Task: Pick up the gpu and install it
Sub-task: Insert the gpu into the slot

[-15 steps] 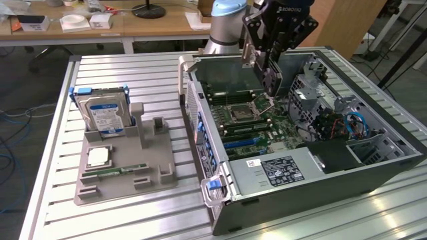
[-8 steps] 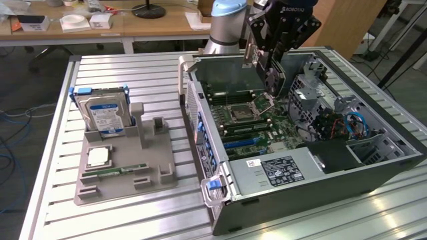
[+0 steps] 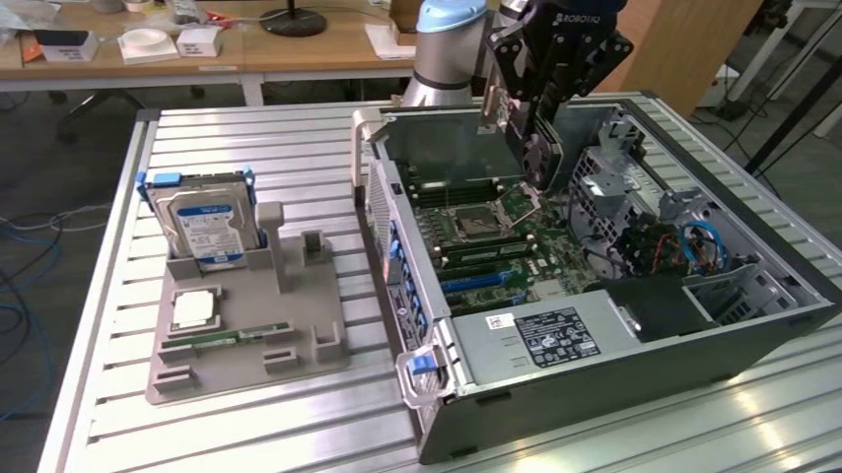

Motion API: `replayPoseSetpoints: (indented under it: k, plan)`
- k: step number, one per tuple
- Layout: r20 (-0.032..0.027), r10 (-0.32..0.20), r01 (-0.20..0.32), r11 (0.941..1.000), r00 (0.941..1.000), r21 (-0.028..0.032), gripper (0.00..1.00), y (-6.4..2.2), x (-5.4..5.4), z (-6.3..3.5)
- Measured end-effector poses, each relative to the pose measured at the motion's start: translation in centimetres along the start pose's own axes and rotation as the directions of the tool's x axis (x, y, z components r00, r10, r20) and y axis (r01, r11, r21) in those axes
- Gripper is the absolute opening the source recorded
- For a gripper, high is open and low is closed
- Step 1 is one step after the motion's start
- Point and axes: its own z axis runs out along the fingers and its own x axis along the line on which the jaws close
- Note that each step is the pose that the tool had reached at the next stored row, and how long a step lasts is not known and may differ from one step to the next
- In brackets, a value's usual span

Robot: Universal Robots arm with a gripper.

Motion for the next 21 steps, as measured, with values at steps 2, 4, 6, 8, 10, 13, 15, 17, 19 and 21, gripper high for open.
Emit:
replayPoseSetpoints:
  k: [2, 4, 6, 8, 10, 13, 15, 17, 19, 21]
  plan:
    - [-0.0001, -0.003, 0.003, 1.0000, 1.0000, 0.0000, 0.26, 0.00, 0.00, 0.00]
    - [-0.0002, -0.005, 0.005, 1.0000, 1.0000, -0.0001, 0.26, 0.00, 0.00, 0.00]
    - [-0.0004, -0.008, 0.008, 1.0000, 1.0000, -0.0001, 0.26, 0.00, 0.00, 0.00]
    - [-0.0005, -0.010, 0.010, 0.9999, 0.9999, -0.0002, 0.26, 0.00, 0.00, 0.00]
    - [-0.0006, -0.013, 0.013, 0.9999, 0.9999, -0.0002, 0.26, 0.00, 0.00, 0.00]
    - [-0.0008, -0.016, 0.016, 0.9999, 0.9999, -0.0003, 0.26, 0.00, 0.00, 0.00]
    - [-0.0009, -0.019, 0.019, 0.9998, 0.9998, -0.0003, 0.26, 0.00, 0.00, 0.00]
    - [-0.0010, -0.021, 0.021, 0.9998, 0.9998, -0.0004, 0.26, 0.00, 0.00, 0.00]
    - [-0.0012, -0.023, 0.023, 0.9997, 0.9997, -0.0004, 0.26, 0.00, 0.00, 0.00]
    - [-0.0012, -0.026, 0.026, 0.9997, 0.9997, -0.0005, 0.26, 0.00, 0.00, 0.00]
